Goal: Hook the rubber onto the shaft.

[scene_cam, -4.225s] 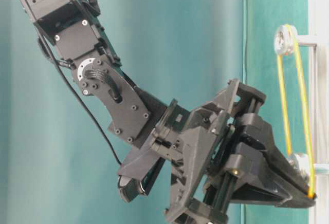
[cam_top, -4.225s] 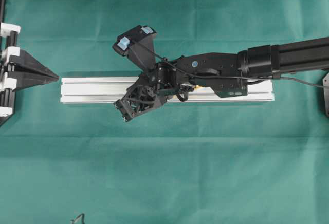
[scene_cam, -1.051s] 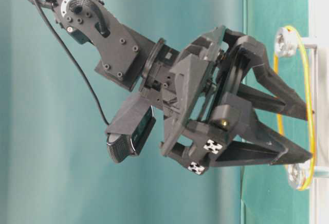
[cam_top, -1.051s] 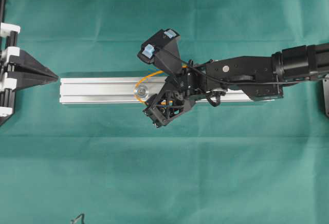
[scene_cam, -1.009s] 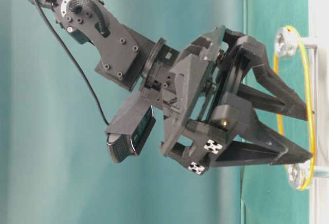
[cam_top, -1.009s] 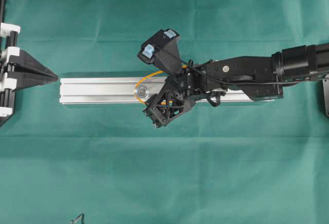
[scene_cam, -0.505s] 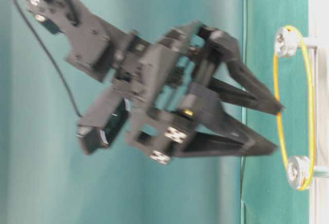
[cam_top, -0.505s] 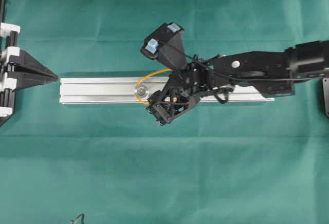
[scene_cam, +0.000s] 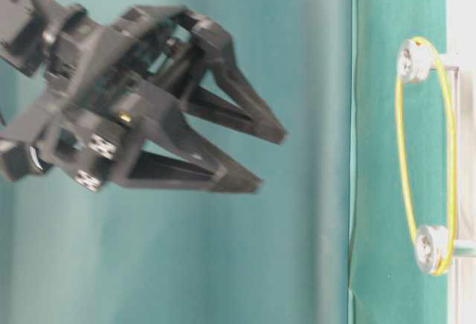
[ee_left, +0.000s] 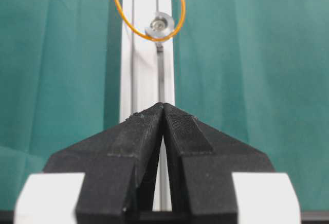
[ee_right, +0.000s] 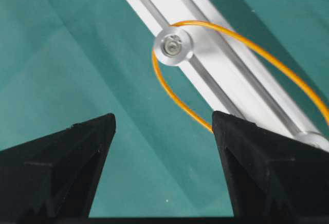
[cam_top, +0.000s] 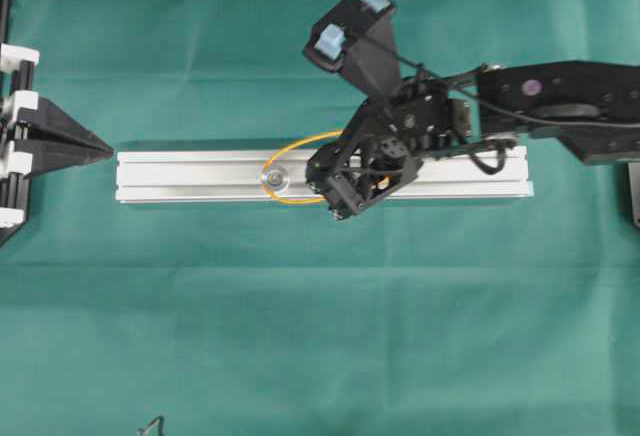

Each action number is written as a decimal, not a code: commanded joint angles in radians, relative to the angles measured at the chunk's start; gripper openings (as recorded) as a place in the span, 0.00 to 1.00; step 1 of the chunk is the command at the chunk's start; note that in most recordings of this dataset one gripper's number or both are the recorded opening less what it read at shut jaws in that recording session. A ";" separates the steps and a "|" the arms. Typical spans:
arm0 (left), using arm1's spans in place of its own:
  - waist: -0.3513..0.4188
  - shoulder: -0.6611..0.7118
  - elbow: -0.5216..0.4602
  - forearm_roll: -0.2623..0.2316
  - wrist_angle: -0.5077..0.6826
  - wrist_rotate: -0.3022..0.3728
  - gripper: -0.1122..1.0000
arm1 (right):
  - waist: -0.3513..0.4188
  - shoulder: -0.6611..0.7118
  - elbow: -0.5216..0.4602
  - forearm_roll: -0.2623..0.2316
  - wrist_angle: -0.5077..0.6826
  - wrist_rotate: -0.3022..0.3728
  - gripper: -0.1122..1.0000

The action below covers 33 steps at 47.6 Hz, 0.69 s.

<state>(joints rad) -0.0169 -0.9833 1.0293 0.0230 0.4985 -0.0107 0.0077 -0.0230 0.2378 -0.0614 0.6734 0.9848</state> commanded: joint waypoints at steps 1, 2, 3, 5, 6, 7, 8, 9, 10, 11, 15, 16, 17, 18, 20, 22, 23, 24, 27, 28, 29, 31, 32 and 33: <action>-0.002 0.008 -0.029 0.002 -0.006 0.000 0.12 | 0.000 -0.057 -0.026 -0.006 0.014 -0.002 0.84; -0.002 0.008 -0.029 0.002 -0.006 0.000 0.12 | 0.000 -0.063 -0.026 -0.008 0.018 -0.002 0.84; -0.002 0.009 -0.029 0.002 -0.005 0.000 0.12 | 0.000 -0.067 -0.025 -0.008 0.021 -0.002 0.84; -0.002 0.008 -0.029 0.003 -0.005 0.000 0.12 | 0.000 -0.074 -0.025 -0.011 0.026 -0.002 0.84; -0.002 0.009 -0.029 0.002 -0.006 0.000 0.12 | 0.000 -0.077 -0.025 -0.012 0.029 -0.002 0.84; -0.002 0.009 -0.029 0.002 -0.005 0.000 0.12 | 0.000 -0.077 -0.025 -0.014 0.031 -0.002 0.84; -0.002 0.009 -0.029 0.003 -0.005 0.000 0.12 | 0.000 -0.077 -0.025 -0.014 0.032 -0.002 0.84; -0.002 0.009 -0.029 0.002 -0.005 0.000 0.12 | 0.000 -0.077 -0.025 -0.014 0.032 -0.002 0.84; -0.002 0.008 -0.029 0.002 -0.005 0.000 0.12 | 0.000 -0.077 -0.025 -0.015 0.034 -0.002 0.84; -0.002 0.009 -0.029 0.002 -0.006 0.000 0.12 | 0.000 -0.075 -0.025 -0.015 0.032 -0.002 0.84; -0.002 0.008 -0.029 0.002 -0.006 0.000 0.12 | 0.000 -0.077 -0.026 -0.020 0.032 -0.002 0.84; -0.002 0.009 -0.029 0.002 -0.005 0.000 0.12 | 0.000 -0.075 -0.026 -0.020 0.032 -0.002 0.84; -0.002 0.008 -0.029 0.002 -0.006 0.000 0.12 | 0.000 -0.075 -0.026 -0.020 0.032 -0.002 0.84; -0.002 0.009 -0.029 0.002 -0.006 0.000 0.12 | 0.000 -0.075 -0.025 -0.021 0.034 -0.003 0.84; -0.002 0.009 -0.029 0.002 -0.005 0.000 0.12 | 0.000 -0.077 -0.025 -0.021 0.034 -0.005 0.84; -0.002 0.009 -0.029 0.002 -0.005 0.000 0.12 | 0.000 -0.077 -0.023 -0.020 0.034 -0.011 0.84; -0.002 0.009 -0.029 0.002 -0.005 0.000 0.12 | 0.000 -0.077 -0.023 -0.021 0.034 -0.015 0.84; -0.002 0.009 -0.029 0.002 -0.005 0.000 0.12 | 0.000 -0.078 -0.023 -0.021 0.034 -0.021 0.84; -0.002 0.009 -0.029 0.002 -0.005 0.000 0.12 | 0.000 -0.078 -0.023 -0.023 0.034 -0.054 0.84; -0.002 0.009 -0.029 0.002 -0.006 0.000 0.12 | 0.000 -0.078 -0.023 -0.023 0.034 -0.066 0.83; -0.002 0.009 -0.029 0.002 -0.005 0.000 0.12 | 0.000 -0.078 -0.023 -0.021 0.034 -0.080 0.83; -0.002 0.009 -0.029 0.002 -0.006 0.000 0.12 | 0.000 -0.078 -0.021 -0.023 0.034 -0.121 0.83; -0.002 0.009 -0.029 0.002 -0.005 0.000 0.12 | 0.000 -0.078 -0.021 -0.021 0.034 -0.138 0.83; -0.002 0.009 -0.029 0.002 -0.005 0.000 0.12 | 0.000 -0.078 -0.023 -0.021 0.034 -0.156 0.83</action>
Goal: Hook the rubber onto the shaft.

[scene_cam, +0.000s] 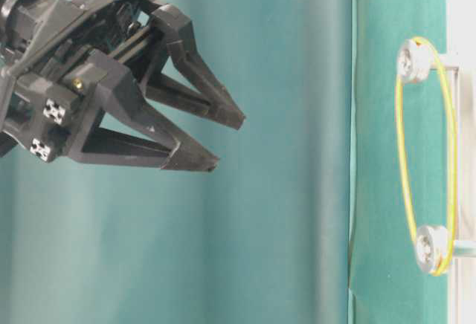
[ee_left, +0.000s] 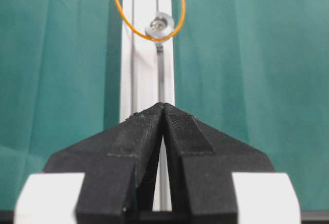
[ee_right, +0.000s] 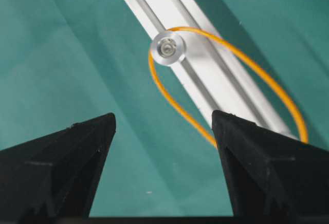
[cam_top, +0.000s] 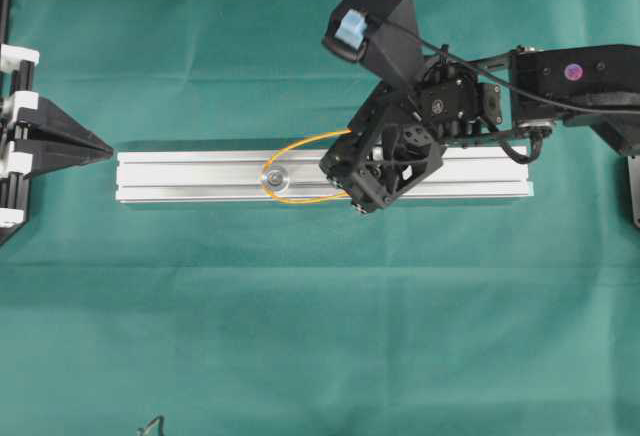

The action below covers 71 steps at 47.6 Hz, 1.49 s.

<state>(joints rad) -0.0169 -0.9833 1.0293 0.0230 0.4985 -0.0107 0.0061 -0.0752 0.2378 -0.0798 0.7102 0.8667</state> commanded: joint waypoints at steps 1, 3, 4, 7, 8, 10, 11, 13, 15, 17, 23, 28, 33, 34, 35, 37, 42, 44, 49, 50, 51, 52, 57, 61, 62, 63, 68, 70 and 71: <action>-0.002 0.008 -0.029 0.002 -0.005 0.000 0.12 | 0.002 -0.026 -0.021 -0.005 -0.003 -0.055 0.83; -0.002 0.009 -0.029 0.002 -0.006 0.000 0.12 | 0.002 -0.026 -0.021 -0.003 -0.002 -0.092 0.83; -0.002 0.009 -0.029 0.002 -0.005 0.000 0.12 | 0.000 -0.026 -0.021 -0.003 0.000 -0.110 0.83; -0.002 0.009 -0.029 0.002 -0.005 0.000 0.12 | 0.002 -0.026 -0.021 -0.005 0.008 -0.173 0.83; -0.002 0.009 -0.029 0.002 -0.006 0.000 0.12 | 0.002 -0.028 -0.021 -0.003 0.011 -0.193 0.83; -0.002 0.009 -0.029 0.002 -0.005 0.000 0.12 | 0.002 -0.026 -0.021 -0.003 0.020 -0.233 0.83; -0.002 0.009 -0.029 0.002 -0.005 0.000 0.12 | 0.002 -0.026 -0.021 -0.003 0.028 -0.255 0.83; -0.002 0.009 -0.029 0.002 -0.006 0.000 0.12 | 0.002 -0.028 -0.020 -0.005 0.044 -0.307 0.83; -0.003 0.009 -0.029 0.002 -0.005 0.000 0.12 | 0.002 -0.026 -0.021 -0.005 0.058 -0.347 0.83; -0.002 0.009 -0.029 0.003 -0.006 0.000 0.12 | 0.000 -0.026 -0.021 -0.005 0.072 -0.383 0.83; -0.002 0.009 -0.029 0.002 -0.005 0.000 0.12 | 0.002 -0.028 -0.021 -0.003 0.092 -0.440 0.83; -0.002 0.009 -0.029 0.002 -0.005 0.000 0.12 | 0.002 -0.026 -0.021 -0.003 0.092 -0.446 0.83; -0.002 0.009 -0.029 0.002 -0.005 -0.002 0.12 | 0.002 -0.031 -0.020 -0.003 0.094 -0.454 0.83; -0.002 0.009 -0.029 0.002 -0.006 0.000 0.12 | 0.002 -0.031 -0.018 -0.003 0.095 -0.454 0.83; -0.002 0.009 -0.029 0.002 -0.006 0.000 0.12 | 0.002 -0.032 -0.015 -0.003 0.095 -0.456 0.82; -0.002 0.009 -0.029 0.002 -0.005 -0.002 0.12 | 0.002 -0.037 -0.012 -0.005 0.097 -0.456 0.82; -0.002 0.009 -0.029 0.002 -0.006 -0.002 0.12 | 0.002 -0.060 0.005 -0.003 0.095 -0.457 0.81; -0.002 0.009 -0.029 0.002 -0.006 -0.002 0.12 | 0.002 -0.071 0.014 -0.005 0.092 -0.457 0.81; -0.002 0.009 -0.029 0.002 -0.006 0.000 0.12 | 0.002 -0.109 0.054 -0.009 0.077 -0.456 0.80; -0.002 0.009 -0.029 0.002 -0.006 0.000 0.12 | 0.002 -0.117 0.061 -0.011 0.074 -0.456 0.80; -0.002 0.009 -0.028 0.002 -0.005 0.000 0.12 | 0.002 -0.123 0.069 -0.011 0.069 -0.456 0.80; -0.002 0.009 -0.029 0.002 -0.005 0.000 0.12 | 0.002 -0.130 0.077 -0.012 0.064 -0.456 0.80; -0.002 0.009 -0.028 0.002 -0.005 0.000 0.12 | 0.000 -0.170 0.121 -0.015 0.038 -0.454 0.80; -0.002 0.009 -0.028 0.002 -0.005 0.002 0.12 | 0.002 -0.198 0.149 -0.025 0.011 -0.454 0.80; -0.002 0.009 -0.028 0.003 -0.005 0.002 0.12 | 0.002 -0.206 0.156 -0.026 0.005 -0.453 0.80; -0.002 0.009 -0.028 0.002 -0.005 0.002 0.12 | 0.002 -0.213 0.163 -0.029 -0.003 -0.451 0.80; 0.002 0.009 -0.028 0.002 -0.005 0.002 0.12 | 0.002 -0.247 0.196 -0.048 -0.035 -0.448 0.80; 0.003 0.009 -0.028 0.002 -0.005 0.002 0.12 | 0.002 -0.258 0.206 -0.055 -0.041 -0.446 0.80; 0.005 0.008 -0.028 0.003 -0.003 0.003 0.12 | 0.002 -0.262 0.210 -0.058 -0.044 -0.445 0.80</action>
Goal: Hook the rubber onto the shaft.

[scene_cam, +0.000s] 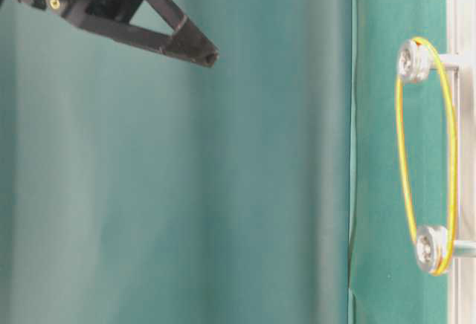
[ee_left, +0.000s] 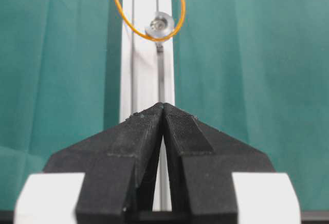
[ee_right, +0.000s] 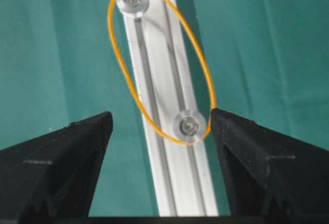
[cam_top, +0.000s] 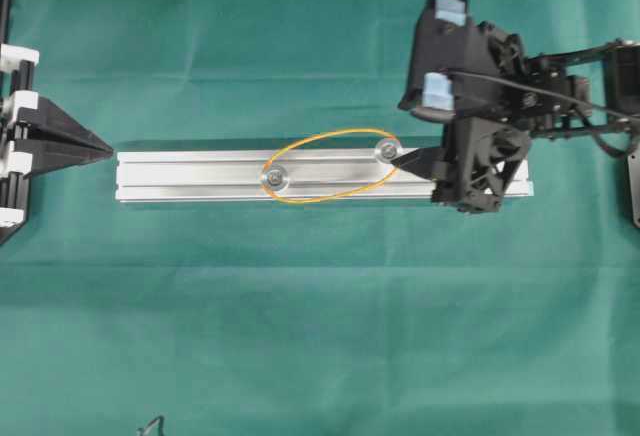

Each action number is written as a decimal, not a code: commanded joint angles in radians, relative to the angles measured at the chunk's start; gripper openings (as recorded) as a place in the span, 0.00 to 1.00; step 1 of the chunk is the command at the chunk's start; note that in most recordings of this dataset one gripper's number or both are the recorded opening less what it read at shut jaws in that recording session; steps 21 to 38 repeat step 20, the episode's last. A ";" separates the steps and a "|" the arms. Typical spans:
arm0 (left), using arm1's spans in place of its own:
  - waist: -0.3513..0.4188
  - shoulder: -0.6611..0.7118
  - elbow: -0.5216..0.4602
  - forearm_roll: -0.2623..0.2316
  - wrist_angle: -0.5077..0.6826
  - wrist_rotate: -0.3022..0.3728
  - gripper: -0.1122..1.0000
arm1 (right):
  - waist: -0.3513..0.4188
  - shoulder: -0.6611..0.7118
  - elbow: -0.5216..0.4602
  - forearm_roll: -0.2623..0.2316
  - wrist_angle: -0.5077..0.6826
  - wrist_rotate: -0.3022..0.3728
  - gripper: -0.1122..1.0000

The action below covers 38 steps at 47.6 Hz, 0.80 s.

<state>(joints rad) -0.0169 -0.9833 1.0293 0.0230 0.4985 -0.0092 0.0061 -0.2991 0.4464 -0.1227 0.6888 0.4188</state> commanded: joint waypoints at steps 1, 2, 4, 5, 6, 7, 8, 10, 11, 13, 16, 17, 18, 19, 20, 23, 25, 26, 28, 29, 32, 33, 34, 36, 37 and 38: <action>0.006 0.009 -0.028 0.003 -0.003 0.002 0.12 | 0.002 -0.043 0.006 -0.018 -0.023 0.003 0.80; 0.006 0.009 -0.028 0.002 -0.003 0.002 0.12 | 0.002 -0.049 0.011 -0.021 -0.025 0.003 0.80; 0.009 0.009 -0.028 0.002 -0.003 0.002 0.12 | 0.002 -0.055 0.020 -0.026 -0.025 0.003 0.80; 0.011 0.009 -0.028 0.003 -0.003 0.002 0.12 | 0.002 -0.060 0.025 -0.028 -0.025 0.003 0.80; 0.012 0.009 -0.028 0.002 -0.003 0.002 0.12 | 0.002 -0.063 0.031 -0.029 -0.025 0.003 0.80; 0.014 0.009 -0.028 0.003 -0.003 0.002 0.12 | 0.000 -0.066 0.035 -0.031 -0.025 0.003 0.80; 0.015 0.009 -0.028 0.003 -0.003 0.002 0.12 | 0.002 -0.071 0.041 -0.032 -0.026 0.003 0.80; 0.018 0.009 -0.028 0.002 -0.003 0.002 0.12 | 0.002 -0.077 0.052 -0.032 -0.026 0.003 0.80; 0.018 0.009 -0.028 0.003 -0.003 0.002 0.12 | 0.002 -0.080 0.057 -0.032 -0.029 0.003 0.80; 0.020 0.009 -0.028 0.003 -0.003 0.002 0.12 | 0.002 -0.086 0.067 -0.032 -0.035 0.005 0.80; 0.021 0.009 -0.028 0.002 -0.003 0.002 0.12 | 0.002 -0.095 0.087 -0.032 -0.055 0.006 0.80; 0.021 0.009 -0.028 0.003 -0.003 0.002 0.12 | 0.002 -0.097 0.095 -0.032 -0.063 0.006 0.80; 0.021 0.009 -0.028 0.003 -0.003 0.002 0.12 | 0.002 -0.098 0.100 -0.032 -0.069 0.006 0.80; 0.021 0.009 -0.028 0.003 -0.003 0.002 0.12 | 0.002 -0.100 0.106 -0.032 -0.075 0.008 0.80; 0.021 0.009 -0.028 0.002 -0.003 0.002 0.12 | 0.002 -0.101 0.110 -0.032 -0.083 0.008 0.80; 0.021 0.009 -0.028 0.002 -0.003 0.002 0.12 | 0.002 -0.101 0.110 -0.032 -0.083 0.008 0.80; 0.021 0.009 -0.028 0.002 -0.003 0.002 0.12 | 0.002 -0.101 0.110 -0.032 -0.083 0.008 0.80; 0.021 0.009 -0.028 0.002 -0.003 0.002 0.12 | 0.002 -0.101 0.110 -0.032 -0.083 0.008 0.80; 0.021 0.009 -0.028 0.002 -0.003 0.002 0.12 | 0.002 -0.101 0.110 -0.032 -0.083 0.008 0.80; 0.021 0.009 -0.028 0.002 -0.003 0.002 0.12 | 0.002 -0.101 0.110 -0.032 -0.083 0.008 0.80; 0.021 0.009 -0.028 0.002 -0.003 0.002 0.12 | 0.002 -0.101 0.110 -0.032 -0.083 0.008 0.80; 0.021 0.009 -0.028 0.002 -0.003 0.002 0.12 | 0.002 -0.101 0.110 -0.032 -0.083 0.008 0.80; 0.021 0.009 -0.028 0.002 -0.003 0.002 0.12 | 0.002 -0.101 0.110 -0.032 -0.083 0.008 0.80; 0.021 0.009 -0.028 0.002 -0.003 0.002 0.12 | 0.002 -0.101 0.110 -0.032 -0.083 0.008 0.80; 0.021 0.009 -0.028 0.002 -0.003 0.002 0.12 | 0.002 -0.101 0.110 -0.032 -0.083 0.008 0.80; 0.021 0.009 -0.028 0.002 -0.003 0.002 0.12 | 0.002 -0.101 0.110 -0.032 -0.083 0.008 0.80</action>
